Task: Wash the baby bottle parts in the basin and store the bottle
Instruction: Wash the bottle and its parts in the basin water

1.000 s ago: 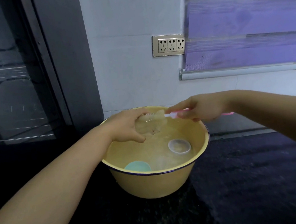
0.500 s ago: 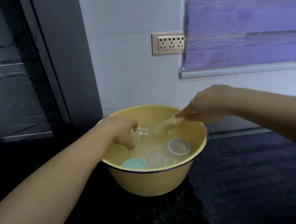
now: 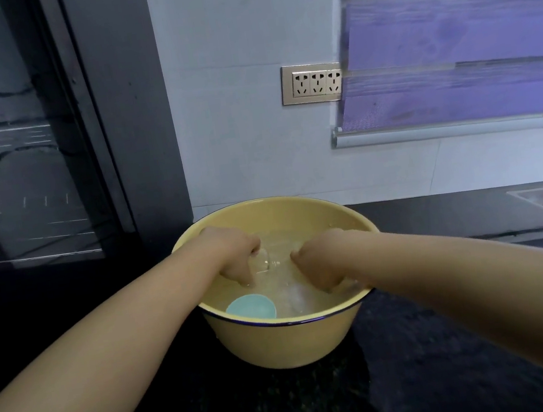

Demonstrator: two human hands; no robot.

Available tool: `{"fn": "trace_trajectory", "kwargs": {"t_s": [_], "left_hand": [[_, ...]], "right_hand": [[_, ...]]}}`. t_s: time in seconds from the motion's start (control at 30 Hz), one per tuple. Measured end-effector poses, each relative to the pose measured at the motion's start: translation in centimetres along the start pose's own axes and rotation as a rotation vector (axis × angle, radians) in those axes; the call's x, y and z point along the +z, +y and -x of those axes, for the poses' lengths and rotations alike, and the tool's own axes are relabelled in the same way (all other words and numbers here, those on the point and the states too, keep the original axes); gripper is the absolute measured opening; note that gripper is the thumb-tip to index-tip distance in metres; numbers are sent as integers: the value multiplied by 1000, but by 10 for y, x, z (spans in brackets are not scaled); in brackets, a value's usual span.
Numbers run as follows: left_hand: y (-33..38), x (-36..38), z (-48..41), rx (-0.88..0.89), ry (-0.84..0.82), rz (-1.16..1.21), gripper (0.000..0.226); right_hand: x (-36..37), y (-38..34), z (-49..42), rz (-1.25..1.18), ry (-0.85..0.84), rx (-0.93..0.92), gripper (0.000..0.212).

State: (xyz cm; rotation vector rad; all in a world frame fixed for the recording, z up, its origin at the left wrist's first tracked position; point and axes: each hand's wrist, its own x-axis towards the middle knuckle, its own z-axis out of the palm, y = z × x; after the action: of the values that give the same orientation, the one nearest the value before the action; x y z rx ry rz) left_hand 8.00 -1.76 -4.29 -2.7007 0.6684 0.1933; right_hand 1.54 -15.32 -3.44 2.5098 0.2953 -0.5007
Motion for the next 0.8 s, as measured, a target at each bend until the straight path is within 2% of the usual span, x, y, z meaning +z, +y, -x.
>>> {"fn": "trace_trajectory", "kwargs": {"t_s": [0.07,0.17,0.33,0.4,0.47,0.57,0.67,0.73,0.8], "left_hand": [[-1,0,0,-3,-2,6,63],[-1,0,0,2,-11,16,65],[-1,0,1,9,-64,54,67],[-1,-1,3,3,-66,91,68],[-4,-2,5,-11,-49,165,65],[-10,0,1,-31,-11,409,55],[-13,1,0,-25,17,617,52],[-14,-1,0,-23,35,740,54],[-14,-2,0,-6,49,852,52]], "right_hand": [[-1,1,1,-27,-7,-50,56],[1,10,-6,-22,28,-97,49],[3,8,-15,3,62,-21,45],[3,10,-15,-85,173,5,39],[3,16,-10,-203,345,58,45],[2,26,3,-329,561,135,58],[2,31,13,-418,752,146,60],[2,31,18,-445,828,111,61],[2,26,24,-402,835,90,63]]}}
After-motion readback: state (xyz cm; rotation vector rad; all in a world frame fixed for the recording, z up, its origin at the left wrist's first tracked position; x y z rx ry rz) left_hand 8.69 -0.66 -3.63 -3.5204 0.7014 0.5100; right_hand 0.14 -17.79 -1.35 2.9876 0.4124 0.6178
